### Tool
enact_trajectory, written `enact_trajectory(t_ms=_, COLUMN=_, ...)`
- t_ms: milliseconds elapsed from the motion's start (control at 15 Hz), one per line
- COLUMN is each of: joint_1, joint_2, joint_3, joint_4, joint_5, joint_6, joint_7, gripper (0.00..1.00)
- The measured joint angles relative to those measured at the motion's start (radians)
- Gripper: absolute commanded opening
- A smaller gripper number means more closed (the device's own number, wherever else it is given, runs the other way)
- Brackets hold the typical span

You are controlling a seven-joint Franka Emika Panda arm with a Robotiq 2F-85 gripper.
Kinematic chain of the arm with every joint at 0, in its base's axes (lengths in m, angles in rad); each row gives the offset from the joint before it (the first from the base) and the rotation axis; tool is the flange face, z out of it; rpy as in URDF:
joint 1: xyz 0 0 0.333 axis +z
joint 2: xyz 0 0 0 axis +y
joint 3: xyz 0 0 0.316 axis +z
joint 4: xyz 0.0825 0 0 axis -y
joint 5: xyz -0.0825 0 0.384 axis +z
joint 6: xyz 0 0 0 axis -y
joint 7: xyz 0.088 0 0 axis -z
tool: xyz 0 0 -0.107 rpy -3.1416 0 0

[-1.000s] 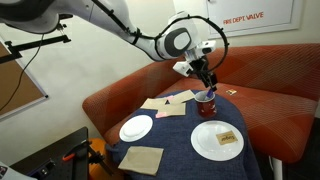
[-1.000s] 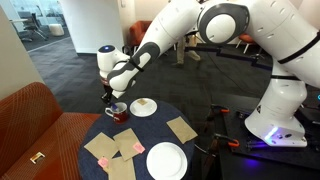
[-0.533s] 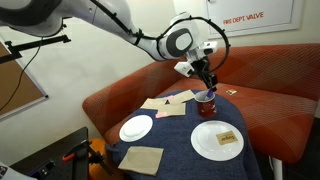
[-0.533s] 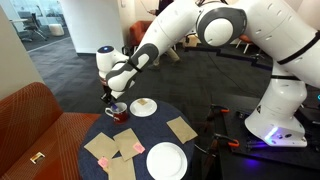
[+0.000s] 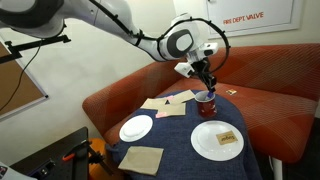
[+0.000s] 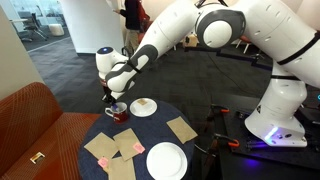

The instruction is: Remove the blue marker from the red mug

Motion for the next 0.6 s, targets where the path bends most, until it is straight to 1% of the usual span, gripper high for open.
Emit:
enact_trajectory(t_ms=333, joint_1=0.000, joint_2=-0.002, joint_3=0.000, joint_4=0.003, joint_5=0.000, joint_6=-0.001, joint_7=0.000, gripper=0.05)
enact_trajectory(t_ms=600, joint_1=0.001, joint_2=-0.034, joint_3=0.000, joint_4=-0.003, joint_5=0.000, joint_6=0.002, joint_7=0.000, gripper=0.05)
